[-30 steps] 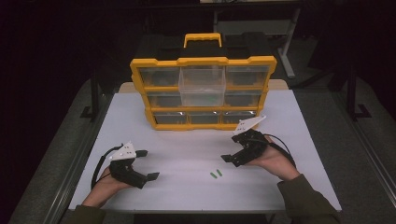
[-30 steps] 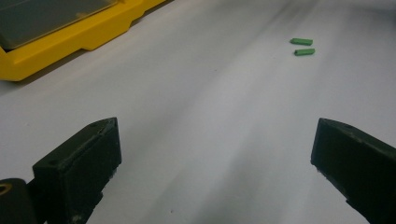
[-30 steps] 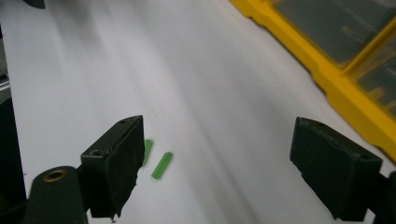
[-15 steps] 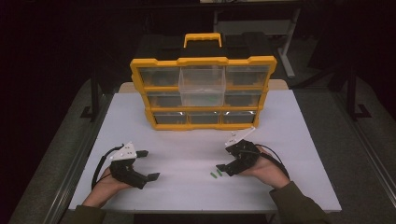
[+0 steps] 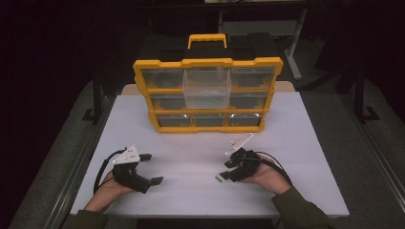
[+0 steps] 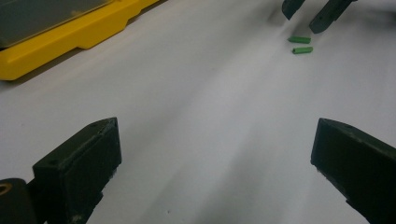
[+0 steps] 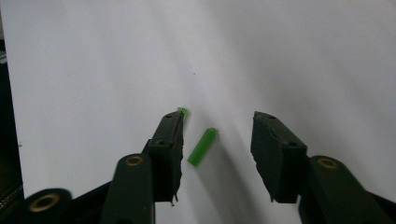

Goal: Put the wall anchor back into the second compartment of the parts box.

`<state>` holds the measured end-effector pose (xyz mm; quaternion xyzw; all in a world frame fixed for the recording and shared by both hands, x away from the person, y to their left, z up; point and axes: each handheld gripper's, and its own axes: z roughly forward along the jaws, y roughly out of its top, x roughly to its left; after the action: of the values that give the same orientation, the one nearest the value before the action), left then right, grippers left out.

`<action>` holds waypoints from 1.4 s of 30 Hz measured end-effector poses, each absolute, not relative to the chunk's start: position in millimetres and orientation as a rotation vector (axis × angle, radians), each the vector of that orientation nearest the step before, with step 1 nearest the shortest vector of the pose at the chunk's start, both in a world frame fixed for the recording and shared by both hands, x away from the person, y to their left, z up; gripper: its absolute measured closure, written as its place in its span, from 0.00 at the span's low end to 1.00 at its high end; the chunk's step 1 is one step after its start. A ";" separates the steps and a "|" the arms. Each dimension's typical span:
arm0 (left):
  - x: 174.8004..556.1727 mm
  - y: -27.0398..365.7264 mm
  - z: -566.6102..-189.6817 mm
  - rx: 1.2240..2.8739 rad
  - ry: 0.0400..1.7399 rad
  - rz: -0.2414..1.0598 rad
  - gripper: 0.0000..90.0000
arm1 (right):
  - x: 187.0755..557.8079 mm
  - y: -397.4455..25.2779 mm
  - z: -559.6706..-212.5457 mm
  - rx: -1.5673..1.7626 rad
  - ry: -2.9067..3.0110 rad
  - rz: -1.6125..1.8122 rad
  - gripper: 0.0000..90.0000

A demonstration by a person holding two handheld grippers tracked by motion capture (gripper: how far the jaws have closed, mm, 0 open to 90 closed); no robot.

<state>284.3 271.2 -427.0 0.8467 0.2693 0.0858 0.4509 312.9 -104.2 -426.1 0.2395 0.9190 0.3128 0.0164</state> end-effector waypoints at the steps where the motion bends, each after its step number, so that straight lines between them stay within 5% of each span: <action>1: 284.3 271.1 -427.0 2.092 0.665 0.212 0.02 | 312.8 -103.7 -426.8 0.743 2.862 0.971 0.65; 20: 284.1 270.0 -427.8 2.096 0.663 0.206 0.02 | 313.8 -97.1 -434.9 0.696 2.899 0.897 0.93; 42: 285.0 271.9 -427.0 2.102 0.654 0.210 0.02 | 328.8 -110.4 -406.3 0.750 2.897 0.920 0.94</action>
<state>285.0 271.9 -427.0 0.8496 0.2645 0.0848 0.4484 328.8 -110.4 -406.3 0.2396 0.9254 0.2938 0.0052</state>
